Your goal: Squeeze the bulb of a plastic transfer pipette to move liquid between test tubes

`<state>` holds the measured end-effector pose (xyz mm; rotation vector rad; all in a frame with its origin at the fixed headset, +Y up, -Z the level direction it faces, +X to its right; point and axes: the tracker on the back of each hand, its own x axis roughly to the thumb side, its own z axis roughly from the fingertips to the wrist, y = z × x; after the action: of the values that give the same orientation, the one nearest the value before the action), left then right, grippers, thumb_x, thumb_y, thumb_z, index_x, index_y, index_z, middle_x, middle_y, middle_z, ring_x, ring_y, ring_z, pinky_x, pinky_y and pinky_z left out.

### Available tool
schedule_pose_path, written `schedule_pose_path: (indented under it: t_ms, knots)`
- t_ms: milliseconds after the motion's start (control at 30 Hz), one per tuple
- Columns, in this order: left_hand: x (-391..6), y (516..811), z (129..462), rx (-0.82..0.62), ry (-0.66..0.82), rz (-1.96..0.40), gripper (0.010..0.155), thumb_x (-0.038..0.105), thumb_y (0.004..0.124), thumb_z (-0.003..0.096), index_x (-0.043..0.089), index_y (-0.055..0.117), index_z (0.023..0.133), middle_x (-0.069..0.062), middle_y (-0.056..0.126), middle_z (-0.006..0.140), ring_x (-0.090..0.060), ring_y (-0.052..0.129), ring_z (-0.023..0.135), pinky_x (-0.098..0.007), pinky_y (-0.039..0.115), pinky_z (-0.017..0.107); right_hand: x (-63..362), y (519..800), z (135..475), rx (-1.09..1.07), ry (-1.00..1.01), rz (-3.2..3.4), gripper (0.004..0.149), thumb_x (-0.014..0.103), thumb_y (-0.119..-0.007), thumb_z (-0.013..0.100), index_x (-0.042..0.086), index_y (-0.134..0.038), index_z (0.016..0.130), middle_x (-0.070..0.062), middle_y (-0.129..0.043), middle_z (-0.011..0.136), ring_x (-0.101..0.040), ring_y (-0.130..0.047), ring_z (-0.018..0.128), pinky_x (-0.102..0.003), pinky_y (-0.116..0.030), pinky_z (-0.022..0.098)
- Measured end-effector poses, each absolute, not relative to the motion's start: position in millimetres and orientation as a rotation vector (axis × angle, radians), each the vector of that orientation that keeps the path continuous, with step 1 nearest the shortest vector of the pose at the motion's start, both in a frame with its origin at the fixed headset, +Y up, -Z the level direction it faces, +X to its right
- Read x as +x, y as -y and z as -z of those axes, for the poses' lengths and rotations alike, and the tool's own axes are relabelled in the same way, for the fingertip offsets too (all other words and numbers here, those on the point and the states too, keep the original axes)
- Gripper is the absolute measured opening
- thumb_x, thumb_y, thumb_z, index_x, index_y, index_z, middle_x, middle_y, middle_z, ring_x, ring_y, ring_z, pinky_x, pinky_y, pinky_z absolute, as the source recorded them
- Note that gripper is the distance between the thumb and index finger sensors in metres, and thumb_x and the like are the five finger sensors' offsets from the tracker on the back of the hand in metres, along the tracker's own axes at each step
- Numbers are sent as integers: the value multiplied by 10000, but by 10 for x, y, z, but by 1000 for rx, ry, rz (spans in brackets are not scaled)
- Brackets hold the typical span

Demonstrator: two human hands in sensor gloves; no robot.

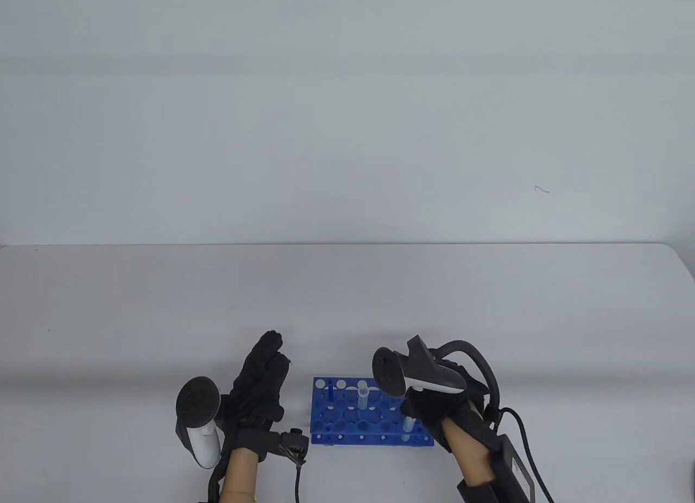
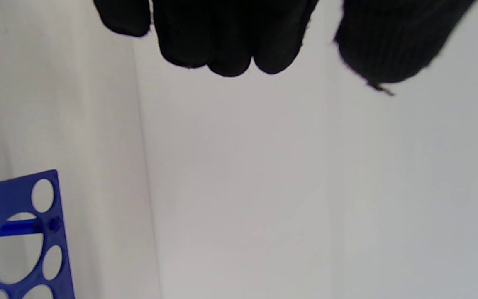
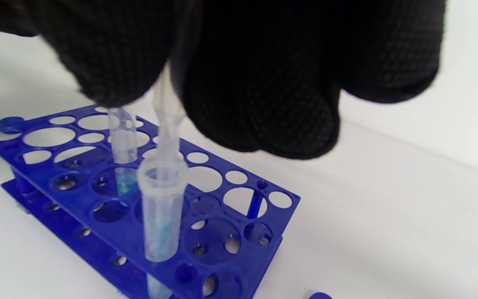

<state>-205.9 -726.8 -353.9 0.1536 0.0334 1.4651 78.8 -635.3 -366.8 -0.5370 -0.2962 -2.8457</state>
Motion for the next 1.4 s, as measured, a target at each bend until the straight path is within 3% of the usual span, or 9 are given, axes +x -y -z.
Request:
schedule_pose_path:
  t_ms: [1067,1400]
  knots:
    - [-2058,7268,3540,154,-33,-1464,762,669,676,434,365,504,1111,55,520,1210,-214,523,1070,-516,437,855,800,6346,3672,-550,256,2855,478,397,-876,272,184,-907,698,16,-1053,489,-144,-1040,325,-394,-868,353]
    - [-2057,7267,3536,155,-33,-1462,762,670,676,434,365,505,1111,56,520,1210,-215,523,1070,-516,438,855,962,6076,3595,-532,148,2940,467,385,-879,275,183,-909,696,12,-1054,487,-147,-1039,325,-398,-866,353]
